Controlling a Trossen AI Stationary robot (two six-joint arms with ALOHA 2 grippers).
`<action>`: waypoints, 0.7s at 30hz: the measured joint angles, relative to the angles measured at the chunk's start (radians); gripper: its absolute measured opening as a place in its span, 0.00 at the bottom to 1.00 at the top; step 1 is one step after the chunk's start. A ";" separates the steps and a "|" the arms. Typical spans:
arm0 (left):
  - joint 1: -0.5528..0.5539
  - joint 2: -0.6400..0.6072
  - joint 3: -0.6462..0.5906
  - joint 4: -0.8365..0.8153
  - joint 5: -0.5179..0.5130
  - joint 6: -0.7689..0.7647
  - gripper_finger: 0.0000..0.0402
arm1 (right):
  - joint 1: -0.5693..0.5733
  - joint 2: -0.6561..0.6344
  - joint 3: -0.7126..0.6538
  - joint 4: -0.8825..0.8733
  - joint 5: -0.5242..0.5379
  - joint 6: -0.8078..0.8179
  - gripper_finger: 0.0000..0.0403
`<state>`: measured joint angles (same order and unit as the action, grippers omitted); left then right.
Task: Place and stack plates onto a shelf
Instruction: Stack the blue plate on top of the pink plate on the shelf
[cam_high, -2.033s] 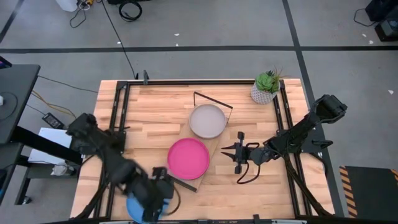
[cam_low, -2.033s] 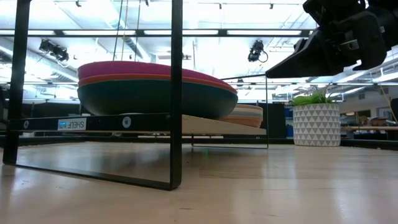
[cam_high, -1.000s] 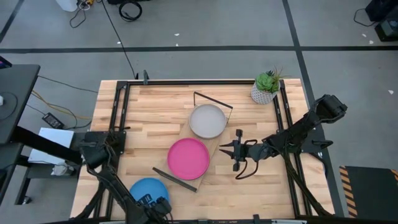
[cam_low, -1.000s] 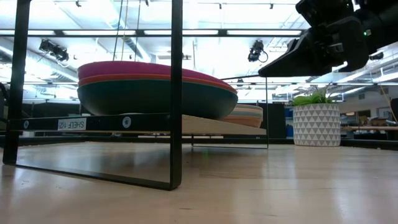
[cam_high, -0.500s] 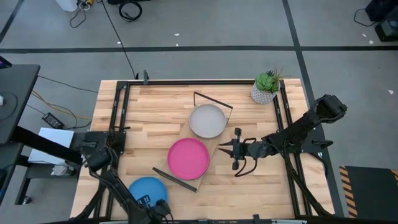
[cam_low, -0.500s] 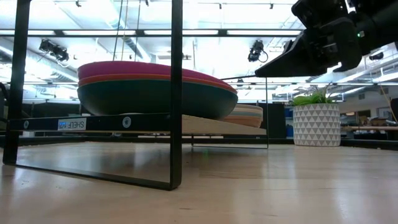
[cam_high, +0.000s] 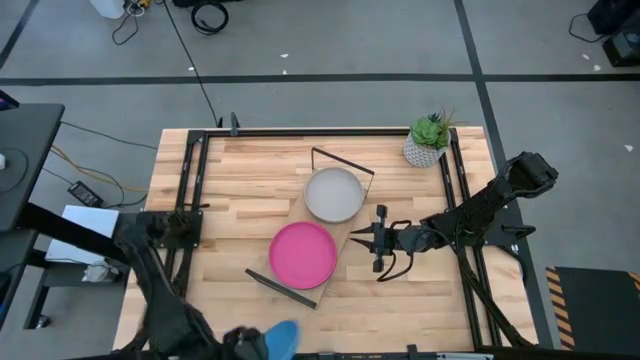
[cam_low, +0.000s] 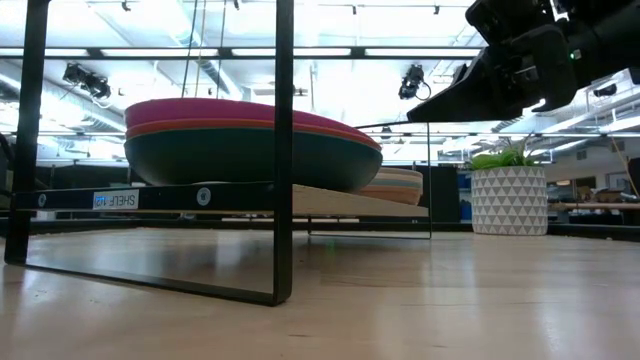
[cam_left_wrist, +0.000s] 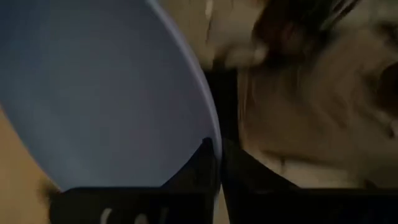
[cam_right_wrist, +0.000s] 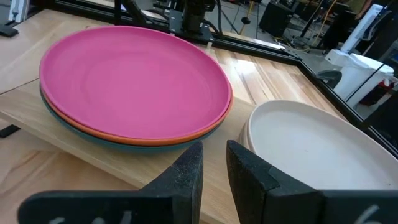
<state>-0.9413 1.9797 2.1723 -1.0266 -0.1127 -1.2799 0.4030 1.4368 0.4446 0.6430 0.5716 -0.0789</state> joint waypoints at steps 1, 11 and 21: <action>0.004 -0.012 0.027 -0.008 -0.079 0.069 0.04 | 0.000 0.000 0.000 0.000 0.000 0.001 0.19; 0.142 -0.067 0.177 -0.154 -0.634 0.394 0.04 | 0.000 0.000 0.000 -0.001 -0.020 0.024 0.19; 0.452 0.070 0.176 -0.397 -0.183 0.459 0.04 | 0.002 0.000 0.000 -0.012 -0.025 0.026 0.19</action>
<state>-0.4891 2.0493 2.3486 -1.4233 -0.2953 -0.8208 0.4051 1.4368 0.4446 0.6307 0.5463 -0.0526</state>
